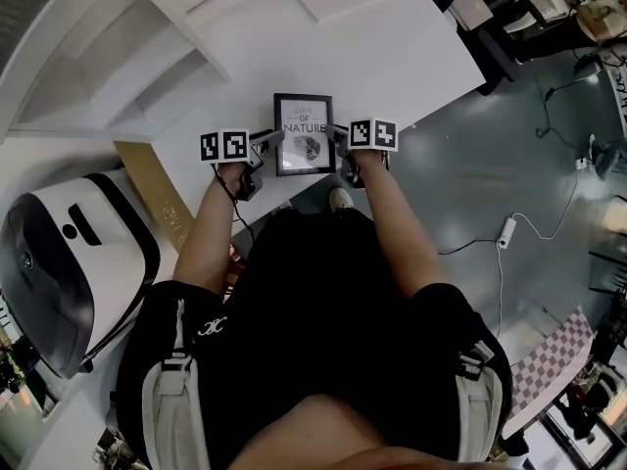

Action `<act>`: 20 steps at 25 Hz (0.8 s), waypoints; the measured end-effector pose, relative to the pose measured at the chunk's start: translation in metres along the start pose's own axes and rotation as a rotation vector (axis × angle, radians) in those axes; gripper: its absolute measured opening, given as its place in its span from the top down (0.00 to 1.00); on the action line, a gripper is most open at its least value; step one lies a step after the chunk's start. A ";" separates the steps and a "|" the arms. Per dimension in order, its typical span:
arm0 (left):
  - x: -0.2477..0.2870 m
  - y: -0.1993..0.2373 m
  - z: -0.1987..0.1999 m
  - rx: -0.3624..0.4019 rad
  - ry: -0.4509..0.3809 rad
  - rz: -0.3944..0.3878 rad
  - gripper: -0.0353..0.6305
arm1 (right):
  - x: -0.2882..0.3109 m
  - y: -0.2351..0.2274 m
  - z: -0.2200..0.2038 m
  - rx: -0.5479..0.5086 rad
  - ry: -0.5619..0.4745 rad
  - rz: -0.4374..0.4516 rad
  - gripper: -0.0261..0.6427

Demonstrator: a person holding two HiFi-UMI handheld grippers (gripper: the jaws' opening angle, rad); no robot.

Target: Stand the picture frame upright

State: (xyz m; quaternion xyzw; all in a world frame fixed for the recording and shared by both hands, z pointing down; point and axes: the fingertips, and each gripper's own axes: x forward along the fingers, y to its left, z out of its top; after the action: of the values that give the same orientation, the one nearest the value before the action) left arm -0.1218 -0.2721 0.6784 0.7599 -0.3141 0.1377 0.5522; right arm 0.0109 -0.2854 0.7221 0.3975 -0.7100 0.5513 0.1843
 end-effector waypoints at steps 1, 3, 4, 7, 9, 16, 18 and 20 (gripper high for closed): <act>0.001 -0.001 -0.001 -0.001 0.003 -0.003 0.69 | 0.000 0.000 0.000 -0.004 0.001 0.001 0.85; 0.002 -0.003 -0.003 -0.004 0.008 -0.014 0.76 | 0.000 0.000 0.000 -0.011 0.006 0.003 0.85; 0.002 -0.004 -0.004 -0.008 0.007 -0.020 0.78 | 0.000 0.000 0.000 -0.014 0.008 0.003 0.85; 0.003 -0.005 -0.004 -0.018 -0.003 -0.024 0.80 | 0.000 0.000 -0.001 -0.015 0.009 0.003 0.85; 0.003 -0.006 -0.003 -0.022 -0.011 -0.027 0.80 | -0.001 -0.001 0.000 -0.018 0.006 0.003 0.85; 0.000 -0.010 -0.002 -0.023 -0.048 -0.027 0.81 | 0.000 0.001 0.001 -0.015 0.003 0.034 0.85; -0.001 -0.015 -0.001 -0.009 -0.066 -0.028 0.81 | 0.000 0.000 -0.001 0.001 -0.002 0.050 0.85; -0.003 -0.020 0.000 0.009 -0.081 -0.024 0.81 | -0.003 0.001 -0.001 0.012 -0.018 0.059 0.85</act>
State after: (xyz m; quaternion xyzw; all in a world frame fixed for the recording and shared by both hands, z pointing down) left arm -0.1119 -0.2672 0.6620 0.7712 -0.3264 0.1016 0.5370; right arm 0.0122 -0.2834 0.7196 0.3827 -0.7198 0.5569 0.1592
